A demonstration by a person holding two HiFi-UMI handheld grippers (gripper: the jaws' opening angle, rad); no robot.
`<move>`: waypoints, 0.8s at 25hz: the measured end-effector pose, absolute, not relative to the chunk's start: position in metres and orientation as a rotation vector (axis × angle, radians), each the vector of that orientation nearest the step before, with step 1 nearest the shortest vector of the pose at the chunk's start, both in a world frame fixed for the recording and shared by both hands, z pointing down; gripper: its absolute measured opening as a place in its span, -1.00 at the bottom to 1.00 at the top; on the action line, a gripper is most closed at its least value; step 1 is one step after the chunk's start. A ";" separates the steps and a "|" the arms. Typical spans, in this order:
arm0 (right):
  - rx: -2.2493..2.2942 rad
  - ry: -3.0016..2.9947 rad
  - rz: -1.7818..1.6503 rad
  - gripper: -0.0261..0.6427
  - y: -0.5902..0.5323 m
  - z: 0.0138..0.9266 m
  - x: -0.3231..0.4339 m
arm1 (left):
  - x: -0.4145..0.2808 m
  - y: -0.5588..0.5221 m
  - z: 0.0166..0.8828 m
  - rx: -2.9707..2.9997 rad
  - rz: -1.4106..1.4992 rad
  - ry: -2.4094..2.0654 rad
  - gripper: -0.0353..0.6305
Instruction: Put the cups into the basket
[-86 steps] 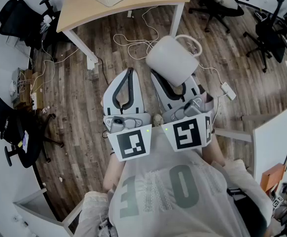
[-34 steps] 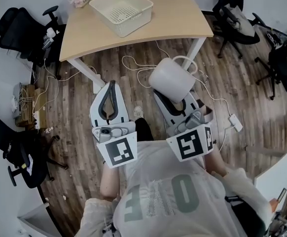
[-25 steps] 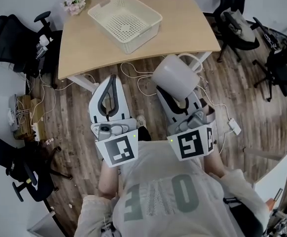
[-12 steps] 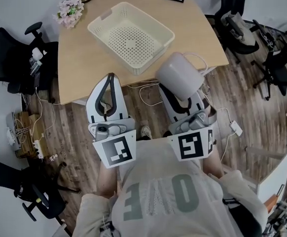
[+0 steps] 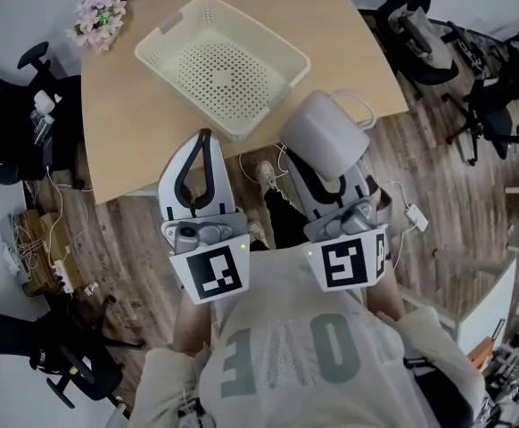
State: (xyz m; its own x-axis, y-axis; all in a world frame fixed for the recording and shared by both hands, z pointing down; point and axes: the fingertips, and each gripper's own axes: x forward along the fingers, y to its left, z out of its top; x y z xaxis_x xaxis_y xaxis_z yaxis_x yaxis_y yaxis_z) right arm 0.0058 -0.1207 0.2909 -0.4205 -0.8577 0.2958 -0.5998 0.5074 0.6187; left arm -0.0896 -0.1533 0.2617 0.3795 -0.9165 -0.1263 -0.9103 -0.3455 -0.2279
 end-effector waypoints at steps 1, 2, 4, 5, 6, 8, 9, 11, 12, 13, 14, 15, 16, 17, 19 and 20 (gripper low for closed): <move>1.180 -2.169 -0.574 -0.81 -0.128 0.291 0.005 | -0.088 -0.158 0.263 -2.380 -0.048 1.620 -0.87; 1.173 -2.175 -0.579 -0.81 -0.136 0.290 0.004 | -0.087 -0.164 0.264 -2.377 -0.062 1.621 -0.87; 1.157 -2.195 -0.585 -0.81 -0.154 0.289 0.002 | -0.085 -0.178 0.262 -2.368 -0.076 1.625 -0.87; 1.147 -2.209 -0.586 -0.81 -0.163 0.289 0.000 | -0.085 -0.185 0.262 -2.364 -0.079 1.632 -0.87; 1.136 -2.222 -0.585 -0.81 -0.173 0.289 -0.003 | -0.085 -0.193 0.261 -2.359 -0.085 1.642 -0.87; 1.115 -2.244 -0.581 -0.81 -0.195 0.289 -0.007 | -0.086 -0.211 0.261 -2.346 -0.107 1.659 -0.87; 1.108 -2.255 -0.578 -0.81 -0.206 0.289 -0.009 | -0.086 -0.220 0.260 -2.337 -0.117 1.663 -0.87; 1.093 -2.283 -0.573 -0.81 -0.228 0.286 -0.013 | -0.086 -0.241 0.257 -2.314 -0.141 1.667 -0.87; 1.084 -2.295 -0.570 -0.81 -0.238 0.286 -0.015 | -0.086 -0.252 0.257 -2.299 -0.158 1.670 -0.87; 1.074 -2.305 -0.567 -0.81 -0.248 0.286 -0.016 | -0.086 -0.261 0.256 -2.286 -0.177 1.671 -0.87; 1.062 -2.313 -0.565 -0.81 -0.257 0.287 -0.017 | -0.086 -0.270 0.256 -2.272 -0.199 1.671 -0.87; 1.051 -2.319 -0.560 -0.81 -0.265 0.289 -0.017 | -0.084 -0.278 0.257 -2.257 -0.226 1.667 -0.87; 1.041 -2.324 -0.554 -0.81 -0.273 0.290 -0.015 | -0.082 -0.285 0.257 -2.237 -0.259 1.658 -0.87; 1.034 -2.331 -0.546 -0.81 -0.282 0.291 -0.013 | -0.079 -0.293 0.257 -2.209 -0.297 1.642 -0.87; 1.022 -2.350 -0.528 -0.81 -0.300 0.292 -0.008 | -0.070 -0.310 0.255 -2.137 -0.361 1.596 -0.87; 1.017 -2.360 -0.522 -0.81 -0.309 0.292 -0.006 | -0.065 -0.319 0.255 -2.109 -0.383 1.572 -0.87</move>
